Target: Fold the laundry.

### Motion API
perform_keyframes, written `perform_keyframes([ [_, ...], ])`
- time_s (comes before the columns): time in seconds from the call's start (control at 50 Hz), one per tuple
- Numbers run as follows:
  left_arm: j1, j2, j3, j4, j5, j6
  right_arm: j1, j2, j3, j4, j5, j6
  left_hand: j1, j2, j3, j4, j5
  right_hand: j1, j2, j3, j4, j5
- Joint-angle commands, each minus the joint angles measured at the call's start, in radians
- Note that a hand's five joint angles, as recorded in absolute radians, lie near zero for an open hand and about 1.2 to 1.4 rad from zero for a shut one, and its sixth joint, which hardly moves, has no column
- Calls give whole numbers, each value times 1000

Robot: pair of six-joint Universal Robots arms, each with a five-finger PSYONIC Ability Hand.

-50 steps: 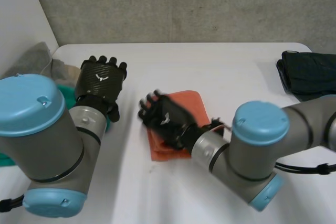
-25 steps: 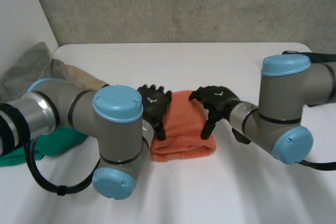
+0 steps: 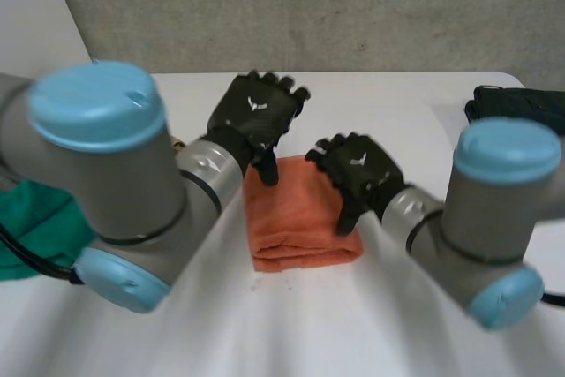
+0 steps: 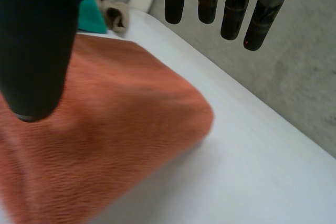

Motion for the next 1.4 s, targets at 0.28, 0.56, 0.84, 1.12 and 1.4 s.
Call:
perform_keyframes([
  [0.28, 42, 82, -33, -93, 351, -5, 58, 202, 42, -248, 11, -177, 27, 21, 14, 23, 4, 364, 347, 356, 334, 329],
  [0.56, 45, 88, -30, -93, 349, -6, 60, 234, -42, -236, 8, -176, 27, 21, 14, 23, 4, 366, 349, 357, 335, 331],
  [0.84, 48, 89, -31, -93, 347, -6, 61, 289, -121, -234, 18, -162, 30, 24, 17, 26, 7, 451, 434, 442, 420, 415],
  [1.12, 85, 114, -31, -92, 347, -9, 51, 332, -214, -152, 3, -148, 27, 21, 14, 23, 4, 635, 618, 627, 604, 600],
  [1.4, 97, 122, -25, -90, 346, -16, -32, 352, -334, -144, -11, -160, 24, 18, 11, 20, 1, 1196, 1178, 1187, 1165, 1160],
])
